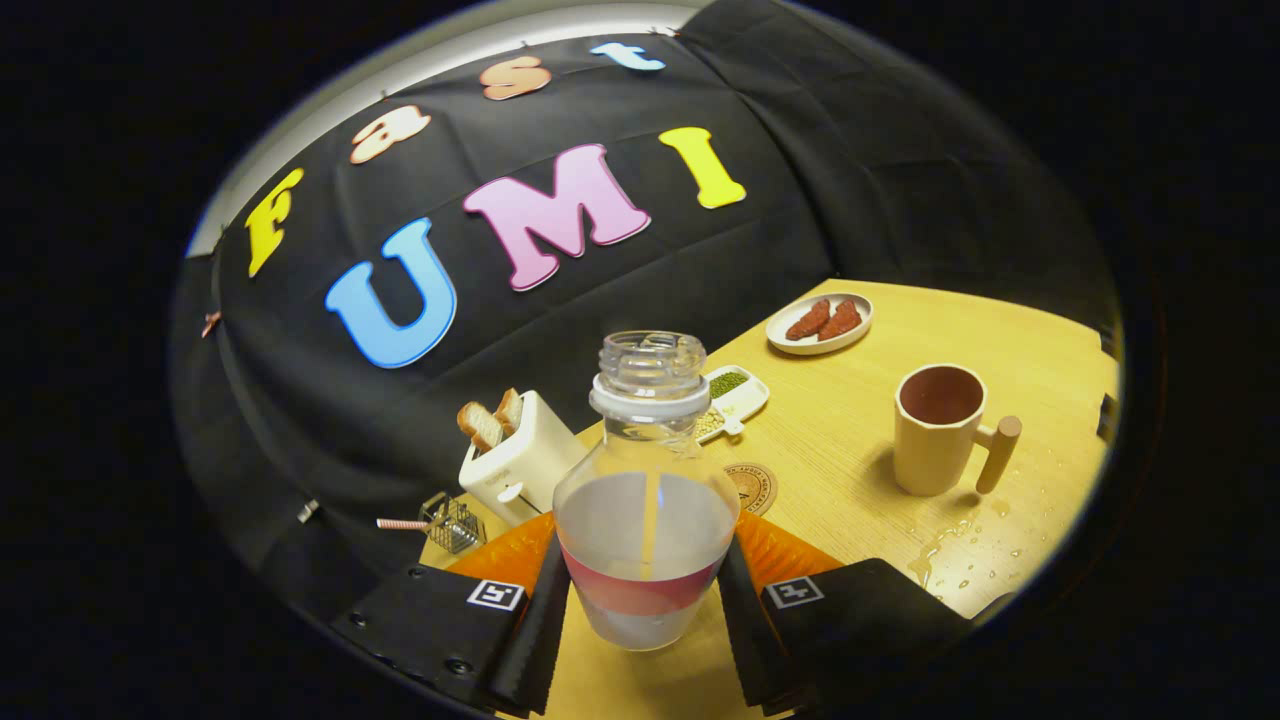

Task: Take the bottle from table, then pour the juice into the cup, finally place the bottle on the coaster

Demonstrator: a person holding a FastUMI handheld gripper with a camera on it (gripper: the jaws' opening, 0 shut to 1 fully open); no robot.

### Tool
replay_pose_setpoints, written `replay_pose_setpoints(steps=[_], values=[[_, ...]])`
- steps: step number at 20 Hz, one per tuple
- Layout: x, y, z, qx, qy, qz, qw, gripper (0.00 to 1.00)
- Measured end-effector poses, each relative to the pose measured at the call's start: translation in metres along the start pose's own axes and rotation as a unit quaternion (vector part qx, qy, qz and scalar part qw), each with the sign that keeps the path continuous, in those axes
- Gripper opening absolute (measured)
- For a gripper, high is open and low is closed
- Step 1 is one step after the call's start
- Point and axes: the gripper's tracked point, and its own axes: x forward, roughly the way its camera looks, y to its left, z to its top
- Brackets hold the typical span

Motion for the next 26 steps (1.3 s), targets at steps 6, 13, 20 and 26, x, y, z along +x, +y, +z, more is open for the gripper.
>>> replay_pose_setpoints(steps=[6,13,20,26], values=[[0.014,-0.020,0.026,0.129,0.038,-0.011,0.991,0.72],[0.034,-0.059,0.042,0.306,0.060,-0.035,0.949,0.72],[0.051,-0.089,0.051,0.420,0.066,-0.058,0.903,0.72],[0.063,-0.102,0.049,0.511,0.068,-0.079,0.853,0.72]])
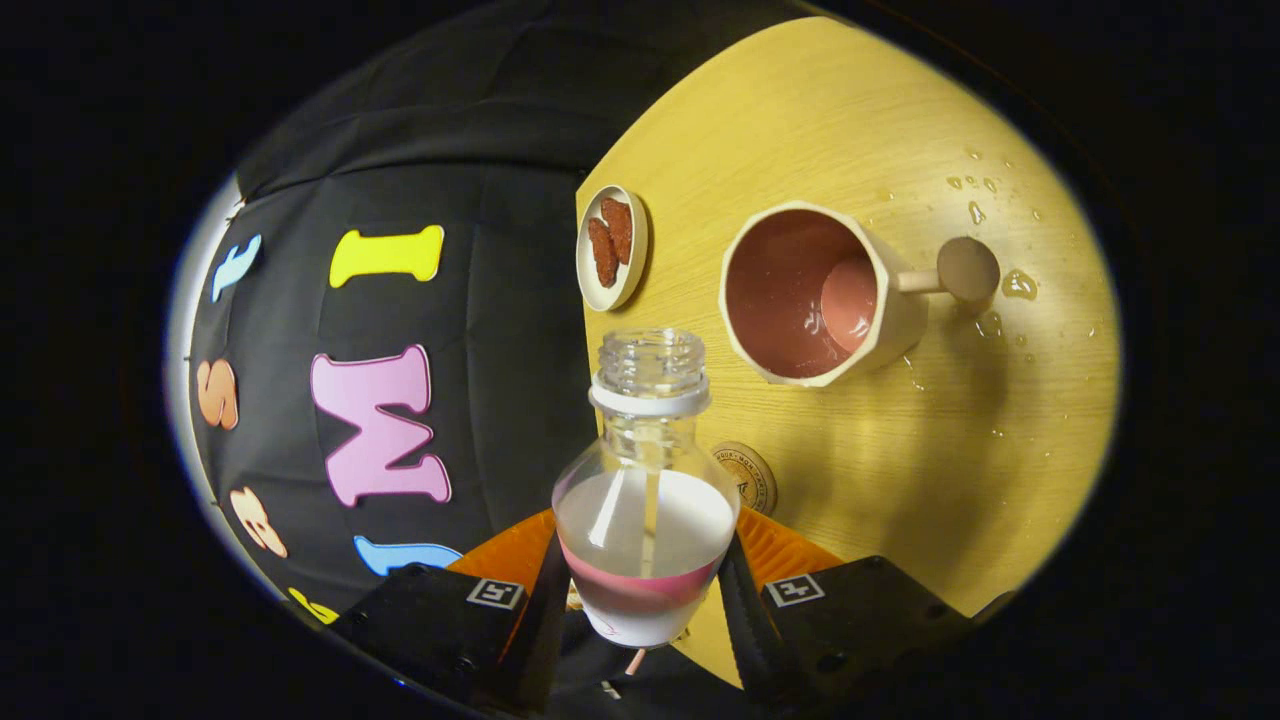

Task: Take the bottle from table, then pour the juice into the cup, finally place the bottle on the coaster

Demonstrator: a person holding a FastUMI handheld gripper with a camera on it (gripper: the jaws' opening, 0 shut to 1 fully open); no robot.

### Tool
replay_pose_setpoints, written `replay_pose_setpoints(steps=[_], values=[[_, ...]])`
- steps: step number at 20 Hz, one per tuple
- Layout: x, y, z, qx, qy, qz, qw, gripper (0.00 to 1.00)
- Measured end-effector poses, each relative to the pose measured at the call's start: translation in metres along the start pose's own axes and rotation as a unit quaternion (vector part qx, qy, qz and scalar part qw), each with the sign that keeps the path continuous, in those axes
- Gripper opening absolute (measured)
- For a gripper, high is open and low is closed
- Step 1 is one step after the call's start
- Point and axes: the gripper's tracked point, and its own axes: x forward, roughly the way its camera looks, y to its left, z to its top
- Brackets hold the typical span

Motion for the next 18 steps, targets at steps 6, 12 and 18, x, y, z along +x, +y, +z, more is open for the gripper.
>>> replay_pose_setpoints(steps=[6,12,18], values=[[0.010,0.002,0.006,0.095,0.010,-0.008,0.995,0.72],[0.018,0.002,0.011,0.171,0.020,-0.018,0.985,0.72],[0.019,0.007,0.010,0.238,0.038,-0.025,0.970,0.73]])
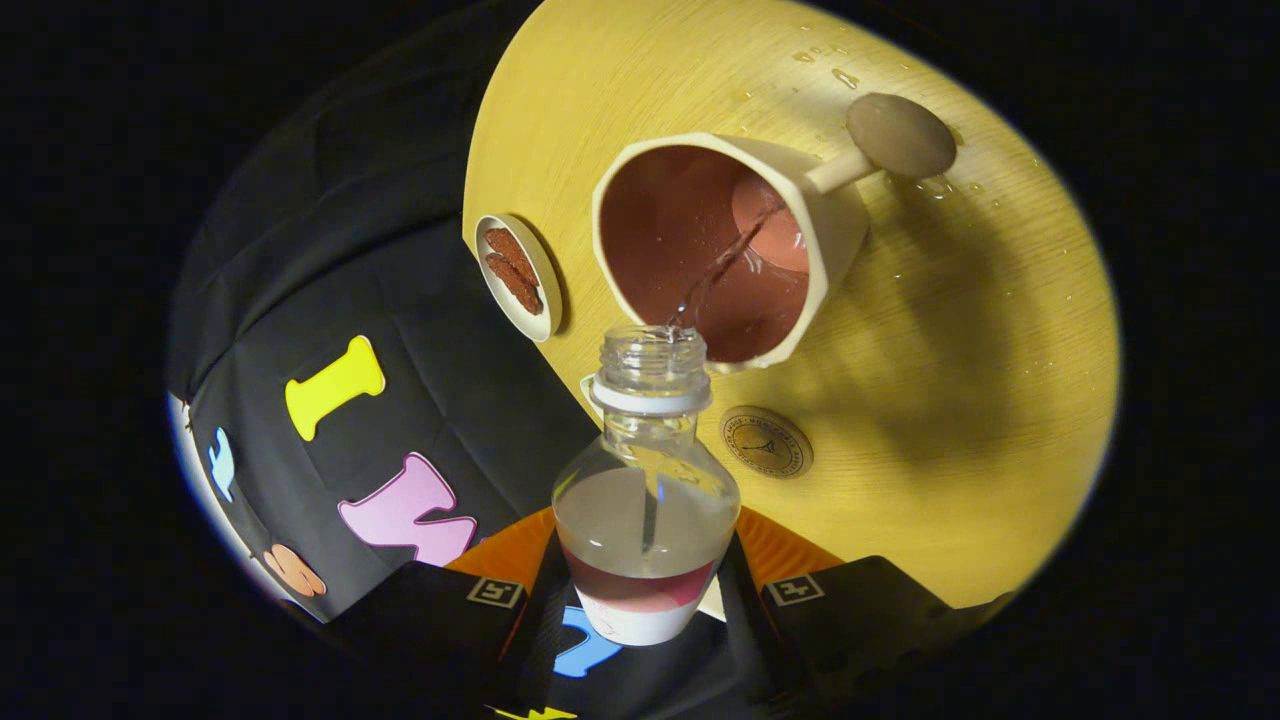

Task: Take the bottle from table, then pour the juice into the cup, finally place the bottle on the coaster

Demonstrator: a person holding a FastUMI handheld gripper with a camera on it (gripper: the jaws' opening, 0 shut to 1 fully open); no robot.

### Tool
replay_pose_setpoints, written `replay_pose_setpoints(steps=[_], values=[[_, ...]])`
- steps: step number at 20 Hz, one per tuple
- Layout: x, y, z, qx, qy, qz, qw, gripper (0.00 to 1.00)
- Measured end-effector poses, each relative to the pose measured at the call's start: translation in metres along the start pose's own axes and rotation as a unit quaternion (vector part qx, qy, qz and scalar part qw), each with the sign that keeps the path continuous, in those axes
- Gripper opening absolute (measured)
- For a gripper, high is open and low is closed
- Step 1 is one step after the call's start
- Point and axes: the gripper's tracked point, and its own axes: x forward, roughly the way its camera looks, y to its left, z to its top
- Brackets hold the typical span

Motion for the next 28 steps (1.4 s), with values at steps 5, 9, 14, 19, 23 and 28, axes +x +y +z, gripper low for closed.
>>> replay_pose_setpoints(steps=[5,9,14,19,23,28], values=[[-0.004,0.008,-0.005,0.052,0.009,0.003,0.999,0.72],[-0.007,0.012,-0.009,0.075,0.018,-0.001,0.997,0.73],[-0.016,0.023,-0.011,0.114,0.021,0.002,0.993,0.73],[-0.019,0.033,-0.010,0.134,0.028,0.005,0.991,0.73],[-0.021,0.033,-0.011,0.142,0.034,0.004,0.989,0.73],[-0.026,0.037,-0.013,0.154,0.040,0.003,0.987,0.73]])
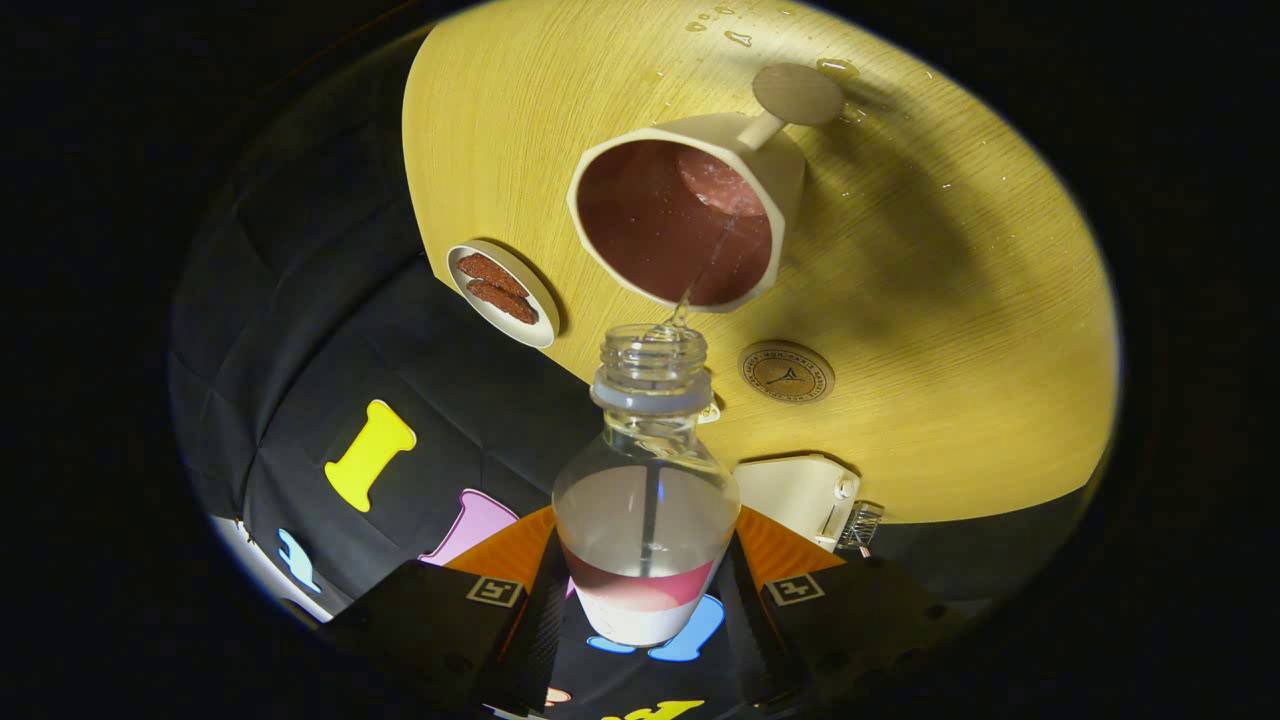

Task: Take the bottle from table, then pour the juice into the cup, finally place the bottle on the coaster

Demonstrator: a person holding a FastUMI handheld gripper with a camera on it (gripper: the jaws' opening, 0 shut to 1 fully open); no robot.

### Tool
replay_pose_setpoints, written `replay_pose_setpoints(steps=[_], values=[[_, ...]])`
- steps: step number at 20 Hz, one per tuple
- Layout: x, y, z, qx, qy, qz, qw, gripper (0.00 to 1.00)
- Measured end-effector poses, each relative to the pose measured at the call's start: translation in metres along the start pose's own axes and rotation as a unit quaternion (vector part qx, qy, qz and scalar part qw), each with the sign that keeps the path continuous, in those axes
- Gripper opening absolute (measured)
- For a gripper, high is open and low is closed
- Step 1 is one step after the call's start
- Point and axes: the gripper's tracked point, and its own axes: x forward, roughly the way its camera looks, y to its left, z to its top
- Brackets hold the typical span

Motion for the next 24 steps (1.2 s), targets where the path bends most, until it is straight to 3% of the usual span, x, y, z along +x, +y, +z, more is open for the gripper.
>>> replay_pose_setpoints(steps=[24], values=[[-0.012,0.025,-0.006,0.045,0.026,0.002,0.999,0.73]])
